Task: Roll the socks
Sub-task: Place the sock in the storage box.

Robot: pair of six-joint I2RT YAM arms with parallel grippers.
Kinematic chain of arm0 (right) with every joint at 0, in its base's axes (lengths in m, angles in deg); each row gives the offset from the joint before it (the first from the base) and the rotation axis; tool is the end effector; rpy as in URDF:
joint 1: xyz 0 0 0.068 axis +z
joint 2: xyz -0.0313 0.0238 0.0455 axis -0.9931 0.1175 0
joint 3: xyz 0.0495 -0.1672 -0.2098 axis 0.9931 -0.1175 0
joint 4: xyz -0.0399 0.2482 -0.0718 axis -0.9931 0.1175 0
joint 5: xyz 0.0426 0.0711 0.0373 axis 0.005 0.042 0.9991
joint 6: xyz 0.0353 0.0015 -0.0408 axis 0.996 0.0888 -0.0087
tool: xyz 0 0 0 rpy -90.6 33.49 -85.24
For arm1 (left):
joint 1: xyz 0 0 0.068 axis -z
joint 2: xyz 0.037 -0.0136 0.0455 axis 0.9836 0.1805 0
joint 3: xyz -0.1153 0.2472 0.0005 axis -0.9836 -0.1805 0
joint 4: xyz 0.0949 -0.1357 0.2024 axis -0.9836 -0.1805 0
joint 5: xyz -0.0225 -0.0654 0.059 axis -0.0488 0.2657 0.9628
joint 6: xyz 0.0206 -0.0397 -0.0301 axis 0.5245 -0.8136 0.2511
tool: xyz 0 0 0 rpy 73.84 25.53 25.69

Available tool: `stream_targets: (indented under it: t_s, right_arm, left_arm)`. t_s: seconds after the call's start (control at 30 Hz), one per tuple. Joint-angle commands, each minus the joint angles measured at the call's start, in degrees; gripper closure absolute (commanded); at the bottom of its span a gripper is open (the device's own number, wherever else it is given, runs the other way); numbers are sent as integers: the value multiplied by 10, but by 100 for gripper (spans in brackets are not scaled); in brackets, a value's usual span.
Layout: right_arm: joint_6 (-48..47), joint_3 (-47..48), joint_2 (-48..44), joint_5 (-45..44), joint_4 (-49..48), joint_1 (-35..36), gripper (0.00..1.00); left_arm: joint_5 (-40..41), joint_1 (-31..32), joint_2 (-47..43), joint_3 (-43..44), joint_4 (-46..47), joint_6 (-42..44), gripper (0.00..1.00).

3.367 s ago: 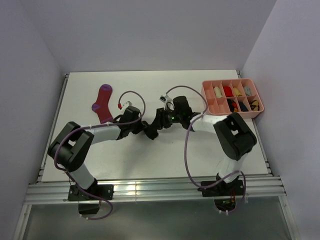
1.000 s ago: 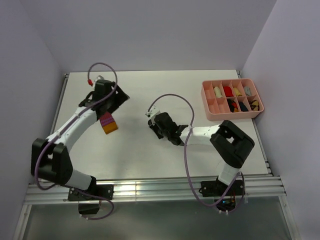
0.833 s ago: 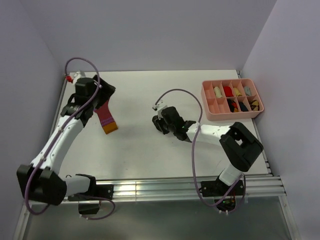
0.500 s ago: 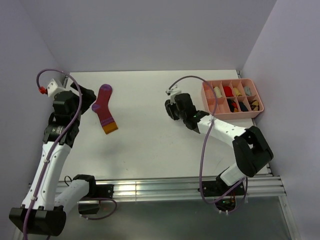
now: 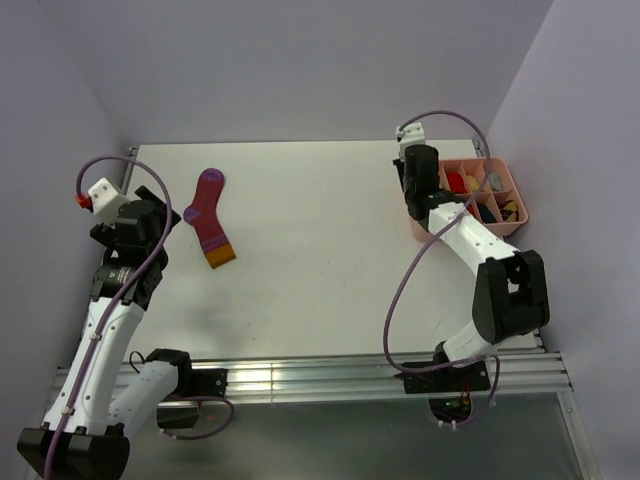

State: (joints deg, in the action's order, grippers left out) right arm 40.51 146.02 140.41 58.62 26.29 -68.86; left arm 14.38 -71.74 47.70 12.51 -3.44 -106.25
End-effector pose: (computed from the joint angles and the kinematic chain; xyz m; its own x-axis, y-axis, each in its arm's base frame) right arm 0.3481 0.0770 0.2872 -0.3844 -0.3278 -0.8630 -0.0278 0.9385 -0.3441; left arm 0.1783 -0.0035 0.3476 -0.0544 -0.4812 -0.8749 -0.5726 0.7329 -0.3675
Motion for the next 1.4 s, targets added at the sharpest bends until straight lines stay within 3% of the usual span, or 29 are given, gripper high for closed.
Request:
stream_targets:
  t_s: [0.0, 0.23, 0.7, 1.13, 1.37]
  right_arm:
    - [-52, 40, 32, -69, -46, -20, 100]
    - [-104, 80, 120, -89, -88, -45, 100]
    - [-10, 112, 190, 105, -25, -85, 100]
    - [67, 246, 268, 280, 159, -176, 100]
    - [79, 238, 256, 343, 155, -180, 100]
  left_arm:
    - [48, 10, -5, -6, 9, 20, 11]
    - [64, 22, -1, -8, 8, 23, 12]
    - [63, 24, 1, -11, 11, 25, 12]
    - [60, 24, -1, -14, 12, 25, 12]
    - [59, 24, 4, -14, 13, 24, 12]
